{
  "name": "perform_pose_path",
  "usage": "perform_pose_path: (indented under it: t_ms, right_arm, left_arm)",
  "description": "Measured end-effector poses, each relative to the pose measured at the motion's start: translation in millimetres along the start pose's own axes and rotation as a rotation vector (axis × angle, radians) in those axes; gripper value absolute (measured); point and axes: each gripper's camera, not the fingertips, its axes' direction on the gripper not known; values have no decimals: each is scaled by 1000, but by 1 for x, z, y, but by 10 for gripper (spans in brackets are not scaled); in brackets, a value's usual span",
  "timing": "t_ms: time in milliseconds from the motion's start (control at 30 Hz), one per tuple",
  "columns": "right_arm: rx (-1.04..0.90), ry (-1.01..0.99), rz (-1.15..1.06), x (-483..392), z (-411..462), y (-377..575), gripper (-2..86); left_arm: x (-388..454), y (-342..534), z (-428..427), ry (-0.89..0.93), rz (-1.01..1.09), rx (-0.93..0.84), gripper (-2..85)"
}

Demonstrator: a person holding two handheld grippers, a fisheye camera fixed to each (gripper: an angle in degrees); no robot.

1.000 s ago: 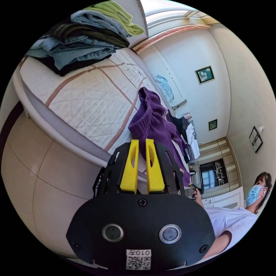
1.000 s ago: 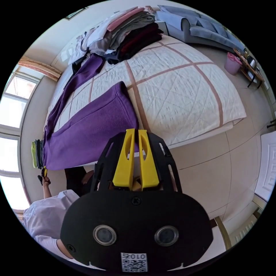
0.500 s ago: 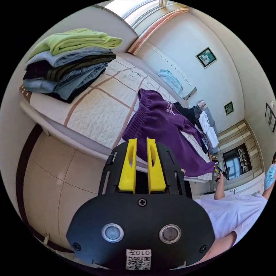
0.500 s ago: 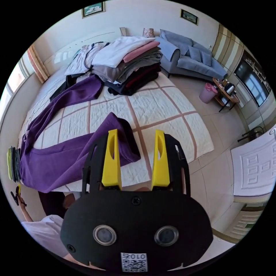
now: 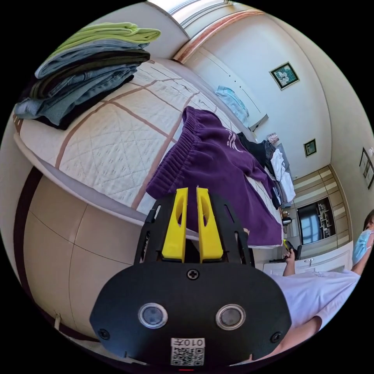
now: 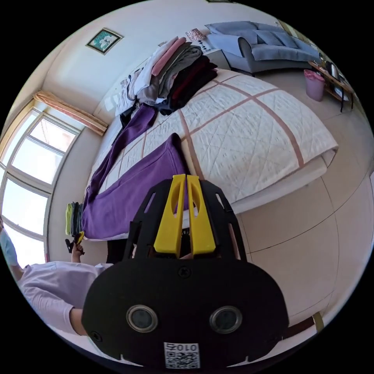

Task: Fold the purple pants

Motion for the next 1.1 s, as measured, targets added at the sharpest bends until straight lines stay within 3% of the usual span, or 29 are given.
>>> perform_pose_path:
  t_ms: [133,200,367,600,767,933,1100]
  right_arm:
    - [144,-64,-16,9,-31,16,39]
    - [262,100,-203,-41,-40,5,52]
    - [450,247,-483,-147,10,-58,85]
    - [118,379,-416,-229,170,-205,128]
    - [-80,449,-290,-233,218,-250,102]
    - [-95,526,-408,-259,196,-245,47]
    - [-70,366,-471,-256,77,-237,42]
  left_arm:
    - [6,2,8,20,-8,25,33]
    - [13,5,8,6,5,30,31]
    - [45,17,-6,-19,80,119,26]
    - [58,57,-44,-105,93,107,19]
    - [41,108,-99,-214,-17,141,14]
    - [41,110,-99,-202,-25,138,13]
    - [68,75,-61,-146,98,64,15]
